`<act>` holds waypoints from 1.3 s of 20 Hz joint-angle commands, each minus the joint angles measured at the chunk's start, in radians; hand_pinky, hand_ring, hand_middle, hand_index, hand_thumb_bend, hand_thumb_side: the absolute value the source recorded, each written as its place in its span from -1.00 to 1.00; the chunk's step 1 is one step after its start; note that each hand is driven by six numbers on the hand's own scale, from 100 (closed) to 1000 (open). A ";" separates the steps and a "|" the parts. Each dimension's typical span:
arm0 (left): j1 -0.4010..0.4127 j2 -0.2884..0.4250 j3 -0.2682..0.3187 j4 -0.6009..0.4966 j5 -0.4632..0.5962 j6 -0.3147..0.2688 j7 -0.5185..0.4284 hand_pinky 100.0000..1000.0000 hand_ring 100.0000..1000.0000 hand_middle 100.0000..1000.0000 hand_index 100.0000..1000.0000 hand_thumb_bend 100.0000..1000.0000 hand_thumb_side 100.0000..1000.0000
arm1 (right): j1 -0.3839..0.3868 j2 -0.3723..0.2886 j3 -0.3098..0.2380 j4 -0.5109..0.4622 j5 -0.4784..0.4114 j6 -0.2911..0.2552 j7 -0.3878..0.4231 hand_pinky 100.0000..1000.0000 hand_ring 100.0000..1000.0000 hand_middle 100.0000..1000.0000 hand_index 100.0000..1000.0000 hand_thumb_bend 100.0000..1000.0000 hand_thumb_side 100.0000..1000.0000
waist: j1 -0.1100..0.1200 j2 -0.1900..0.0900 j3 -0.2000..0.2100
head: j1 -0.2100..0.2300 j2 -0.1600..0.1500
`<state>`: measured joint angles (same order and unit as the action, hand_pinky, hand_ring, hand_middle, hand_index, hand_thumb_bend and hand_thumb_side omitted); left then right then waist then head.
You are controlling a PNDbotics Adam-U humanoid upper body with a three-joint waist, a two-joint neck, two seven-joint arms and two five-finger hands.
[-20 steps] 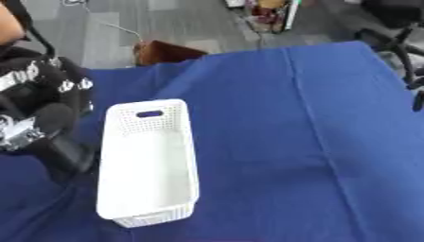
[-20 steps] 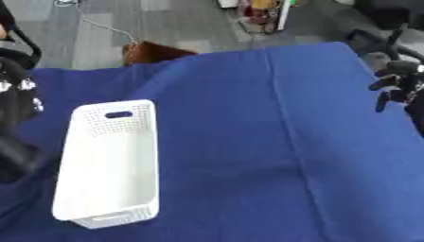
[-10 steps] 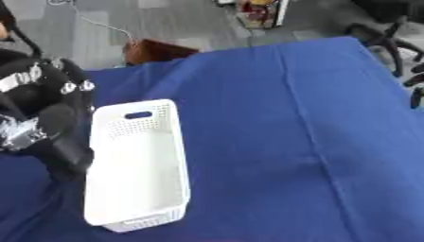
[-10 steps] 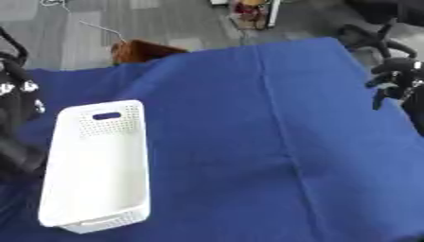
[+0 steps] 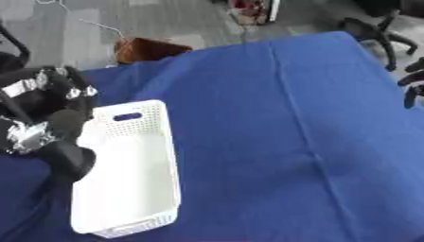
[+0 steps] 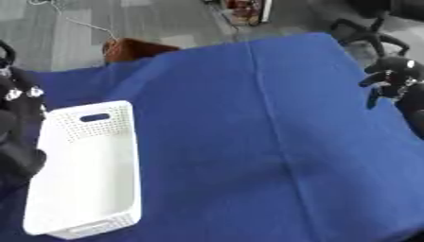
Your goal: Pick up objects on the table and place them in the box.
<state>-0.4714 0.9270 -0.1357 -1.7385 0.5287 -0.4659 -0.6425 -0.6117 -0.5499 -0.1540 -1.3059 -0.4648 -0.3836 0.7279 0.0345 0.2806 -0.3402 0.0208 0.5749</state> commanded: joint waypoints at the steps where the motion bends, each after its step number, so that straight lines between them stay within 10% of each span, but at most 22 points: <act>1: -0.013 0.010 0.007 0.000 -0.008 -0.049 -0.039 -1.00 -1.00 -1.00 -1.00 -1.00 -0.05 | -0.016 -0.018 -0.001 -0.016 0.004 -0.177 0.179 -0.34 0.25 0.34 0.59 1.00 -0.02 | -0.001 -0.013 -0.004 | 0.002 -0.018; 16: -0.030 -0.011 0.011 0.010 -0.038 -0.087 -0.015 -1.00 -1.00 -1.00 -1.00 -1.00 0.09 | -0.029 -0.020 0.013 -0.014 0.016 -0.181 0.179 -0.35 0.24 0.34 0.59 1.00 -0.02 | 0.022 0.010 -0.040 | 0.001 -0.027; 17: -0.032 -0.011 0.013 0.004 -0.047 -0.107 -0.007 -1.00 -1.00 -0.61 -0.43 -1.00 0.30 | -0.029 -0.020 0.014 -0.013 0.017 -0.182 0.179 -0.35 0.24 0.34 0.59 1.00 -0.02 | 0.023 0.011 -0.040 | 0.001 -0.026; 20: -0.034 -0.013 0.012 -0.007 -0.091 -0.169 0.004 -1.00 -0.73 -0.24 -0.09 -1.00 0.31 | -0.033 -0.018 0.019 -0.012 0.020 -0.183 0.179 -0.35 0.24 0.34 0.59 1.00 -0.02 | 0.026 0.014 -0.043 | 0.001 -0.028; 21: -0.034 -0.014 0.010 -0.008 -0.105 -0.185 0.006 -0.58 -0.17 0.21 0.27 -1.00 0.35 | -0.034 -0.017 0.021 -0.012 0.020 -0.184 0.179 -0.35 0.24 0.34 0.58 1.00 -0.02 | 0.027 0.015 -0.045 | 0.001 -0.029; 26: -0.029 -0.018 0.006 -0.005 -0.177 -0.260 -0.013 0.17 0.46 0.79 0.74 -1.00 0.56 | -0.034 -0.016 0.018 -0.013 0.019 -0.185 0.179 -0.35 0.24 0.34 0.58 1.00 -0.02 | 0.024 0.018 -0.044 | -0.003 -0.028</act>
<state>-0.4891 0.8928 -0.1361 -1.7293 0.3689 -0.5812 -0.5272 -0.6306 -0.5424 -0.1297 -1.3060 -0.4458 -0.3845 0.7270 0.0662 0.3149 -0.3850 0.0207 0.5588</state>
